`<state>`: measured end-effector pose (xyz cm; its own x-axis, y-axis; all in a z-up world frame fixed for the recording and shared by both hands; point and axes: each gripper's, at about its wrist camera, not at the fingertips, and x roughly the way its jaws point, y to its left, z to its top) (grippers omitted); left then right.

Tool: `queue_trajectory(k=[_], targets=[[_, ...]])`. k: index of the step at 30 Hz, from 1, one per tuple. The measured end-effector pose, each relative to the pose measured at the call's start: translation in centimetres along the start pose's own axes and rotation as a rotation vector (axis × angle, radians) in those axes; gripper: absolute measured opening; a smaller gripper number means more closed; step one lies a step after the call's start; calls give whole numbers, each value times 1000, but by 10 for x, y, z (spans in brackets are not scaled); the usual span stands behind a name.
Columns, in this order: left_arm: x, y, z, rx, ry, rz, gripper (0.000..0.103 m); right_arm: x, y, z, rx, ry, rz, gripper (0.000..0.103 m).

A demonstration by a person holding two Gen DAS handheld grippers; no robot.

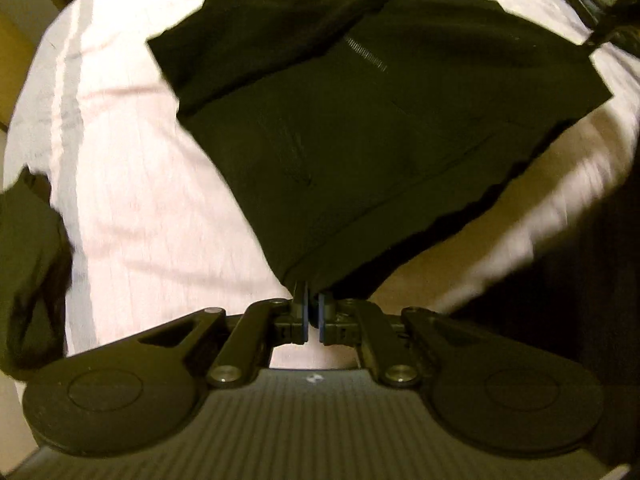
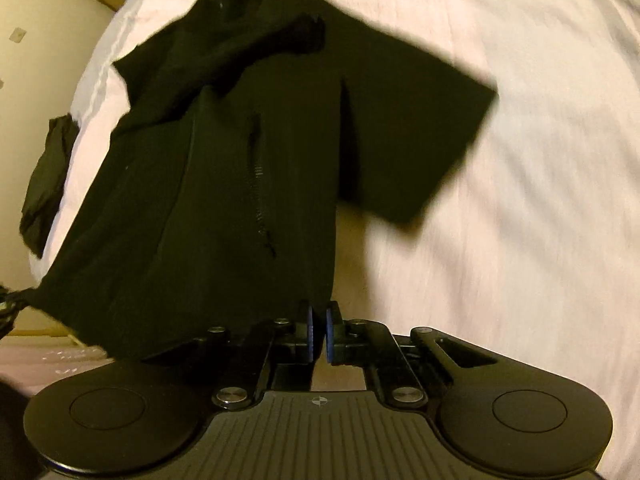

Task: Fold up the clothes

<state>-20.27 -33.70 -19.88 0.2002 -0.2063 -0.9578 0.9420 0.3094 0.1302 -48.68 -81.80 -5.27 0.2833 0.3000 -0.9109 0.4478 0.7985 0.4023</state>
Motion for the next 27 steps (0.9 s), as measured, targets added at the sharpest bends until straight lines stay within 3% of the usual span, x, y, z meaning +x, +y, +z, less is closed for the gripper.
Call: queue_trajectory(k=[5,10,12,14,16,20,24,27], targets=[[17,7,-35,34,64,-54,5,26,29,-76,116,48,-11,4],[15,35,-41,73,62,-63,12,21,42,-76,117,-26,-120,8],[11,53,-39,65,45,-42,14,12,42,-66,73,-74,-188,19],[11,65,-27,64,16,-11,14,1,34,-53,61,-135,-236,48],[18,58,2,89,-27,-10,14,-7,25,-33,58,-198,-274,57],[37,27,73,159,-123,-31,33,2,0,25,90,-275,-268,58],[57,-4,144,229,-219,-52,41,5,-61,74,153,-320,-220,58],[80,-37,203,270,-269,-81,47,28,-96,102,203,-306,-188,58]])
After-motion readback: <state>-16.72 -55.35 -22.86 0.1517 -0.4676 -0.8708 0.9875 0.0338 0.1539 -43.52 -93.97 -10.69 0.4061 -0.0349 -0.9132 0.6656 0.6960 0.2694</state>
